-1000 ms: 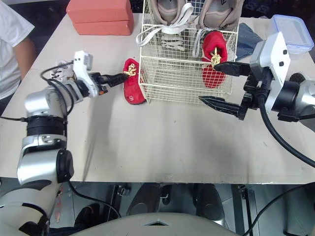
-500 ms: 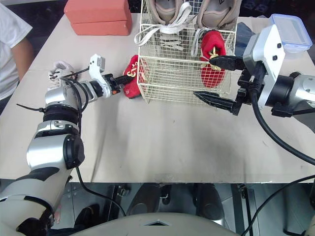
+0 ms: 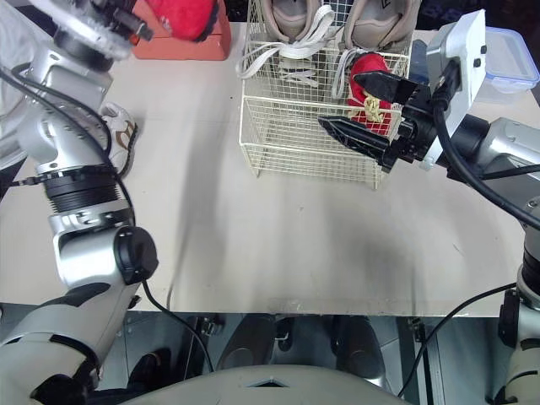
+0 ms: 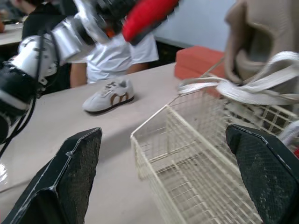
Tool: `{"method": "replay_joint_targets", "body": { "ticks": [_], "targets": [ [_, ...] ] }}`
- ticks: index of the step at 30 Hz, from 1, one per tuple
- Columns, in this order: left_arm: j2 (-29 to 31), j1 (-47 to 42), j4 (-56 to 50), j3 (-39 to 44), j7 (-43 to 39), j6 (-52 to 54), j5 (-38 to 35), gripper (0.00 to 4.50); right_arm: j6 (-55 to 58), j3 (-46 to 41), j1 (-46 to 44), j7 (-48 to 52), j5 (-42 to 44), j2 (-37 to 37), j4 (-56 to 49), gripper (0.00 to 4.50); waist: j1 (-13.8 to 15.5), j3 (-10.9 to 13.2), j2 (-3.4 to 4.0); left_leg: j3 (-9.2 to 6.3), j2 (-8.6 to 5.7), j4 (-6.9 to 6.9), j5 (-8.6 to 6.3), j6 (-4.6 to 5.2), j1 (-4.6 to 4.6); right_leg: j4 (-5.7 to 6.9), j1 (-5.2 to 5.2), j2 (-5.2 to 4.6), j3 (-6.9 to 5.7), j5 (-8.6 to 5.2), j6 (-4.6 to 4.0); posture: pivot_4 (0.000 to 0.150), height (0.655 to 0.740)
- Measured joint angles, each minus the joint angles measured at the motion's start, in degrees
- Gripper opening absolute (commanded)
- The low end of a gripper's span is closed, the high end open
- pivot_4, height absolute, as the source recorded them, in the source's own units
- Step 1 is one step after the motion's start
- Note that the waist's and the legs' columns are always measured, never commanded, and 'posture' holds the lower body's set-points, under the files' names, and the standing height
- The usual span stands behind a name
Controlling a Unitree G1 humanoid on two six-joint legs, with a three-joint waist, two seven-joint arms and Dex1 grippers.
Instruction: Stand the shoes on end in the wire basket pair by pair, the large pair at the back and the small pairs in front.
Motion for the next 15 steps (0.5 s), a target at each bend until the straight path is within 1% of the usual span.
{"method": "replay_joint_targets", "body": {
  "ticks": [2,4,6,7,10,15],
  "targets": [
    [-4.9,0.1,-0.1,-5.1,4.6,-8.7,6.6,0.01,-0.2,0.1,0.0,-1.0,-0.7,0.7,0.4,4.2,0.0,0.0,-0.01,0.03,-0.01,0.0,0.0,0.01,-0.01,0.0,0.0,0.24,0.05,0.0,0.01,0.15,0.74],
    [-7.1,0.1,1.2,-6.9,7.5,-14.2,10.4,0.01,-0.4,0.1,0.0,-1.7,-1.0,0.9,0.5,4.2,-0.3,0.0,-0.01,0.04,0.01,0.0,0.0,0.01,0.0,0.0,0.0,0.26,0.07,0.0,0.01,0.15,0.74],
    [-9.8,0.6,5.3,-8.9,12.7,-24.0,16.4,0.01,-0.4,-0.2,0.1,-3.0,-1.1,1.0,0.7,4.2,-0.6,0.0,-0.01,0.08,0.06,-0.03,0.0,0.01,0.04,0.02,-0.03,0.28,0.13,0.0,0.01,0.15,0.74],
    [-10.7,0.7,6.8,-9.4,14.4,-27.0,18.1,0.01,-0.4,-0.6,0.1,-3.4,-1.0,1.1,0.8,4.2,-0.6,0.0,-0.01,0.08,0.08,-0.04,0.0,0.01,0.05,0.03,-0.03,0.28,0.12,0.0,0.01,0.15,0.74],
    [-11.3,0.6,12.1,-11.6,17.6,-37.0,22.7,0.01,-0.4,-1.9,0.2,-4.7,-0.3,1.1,0.8,4.2,-0.5,0.0,-0.01,0.1,0.07,-0.04,-0.01,0.02,0.07,0.04,-0.01,0.31,0.09,0.01,0.01,0.15,0.74],
    [-11.8,0.6,20.7,-14.3,18.3,-49.6,25.2,0.01,0.1,-3.9,0.8,-8.0,2.2,1.1,0.5,4.2,0.1,-0.1,-0.03,0.08,0.03,0.01,-0.04,0.09,0.06,0.0,0.07,0.27,-0.03,0.01,0.02,0.15,0.74]
  ]
}}
